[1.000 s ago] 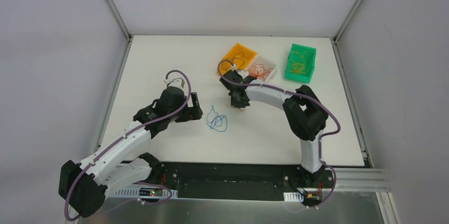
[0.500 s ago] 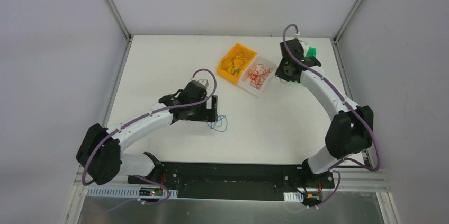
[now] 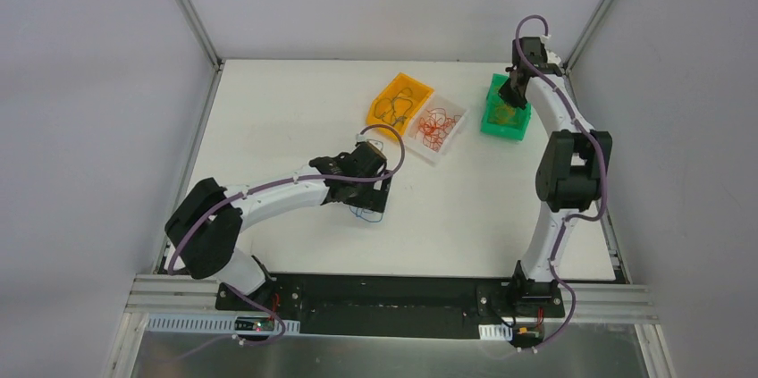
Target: Untangle the cables
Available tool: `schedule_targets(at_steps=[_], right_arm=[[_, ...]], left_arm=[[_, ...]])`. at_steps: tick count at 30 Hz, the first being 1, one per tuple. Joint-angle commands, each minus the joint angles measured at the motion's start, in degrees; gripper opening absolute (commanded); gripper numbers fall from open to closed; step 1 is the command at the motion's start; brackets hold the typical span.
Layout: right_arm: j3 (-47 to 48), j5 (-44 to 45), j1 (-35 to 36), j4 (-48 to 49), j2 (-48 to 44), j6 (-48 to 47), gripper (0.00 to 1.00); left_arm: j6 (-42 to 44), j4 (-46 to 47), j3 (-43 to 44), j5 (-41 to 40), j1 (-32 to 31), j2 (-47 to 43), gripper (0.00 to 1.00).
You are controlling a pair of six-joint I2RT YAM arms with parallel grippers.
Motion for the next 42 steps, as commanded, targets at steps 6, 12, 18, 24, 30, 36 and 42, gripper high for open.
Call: schedule_targets(at_steps=[6,12,18,24,30,36,42], right_arm=[[17.93,9.62,-1.30,-5.86,15.99,0.21,0.01],[24.12,6.71,-1.56,-12.25,21.83,1.03,0.18],[21.57,5.51,-1.61,-10.23,14.86,0.22,0.53],[18.94,2.66,-1.62,-9.79,5.92,0.35,0.57],[10.36,-2.09,-1.48,-6.38,-5.75,1.00,0.65],[0.17,-5.98,-1.13,-3.35,-16.83,1.31,0.67],[-14.59,-10.04,-0.59,2.07,-27.58,1.67,0.67]], left_arm=[[2.49,-3.78,5.23,-5.47,-3.00,5.57,0.97],[2.81,-4.56,5.92,-4.76,-3.29,6.95,0.96],[4.09,-4.92,6.50,-4.47,-3.22,7.41,0.88],[4.66,-6.16,8.06,-3.41,-3.30,10.22,0.57],[3.98,-6.74,8.25,-3.15,-3.28,12.99,0.63],[3.29,-6.95,8.36,-5.69,-3.37,14.95,0.54],[3.08,-6.94,7.43,-8.21,-3.32,12.59,0.02]])
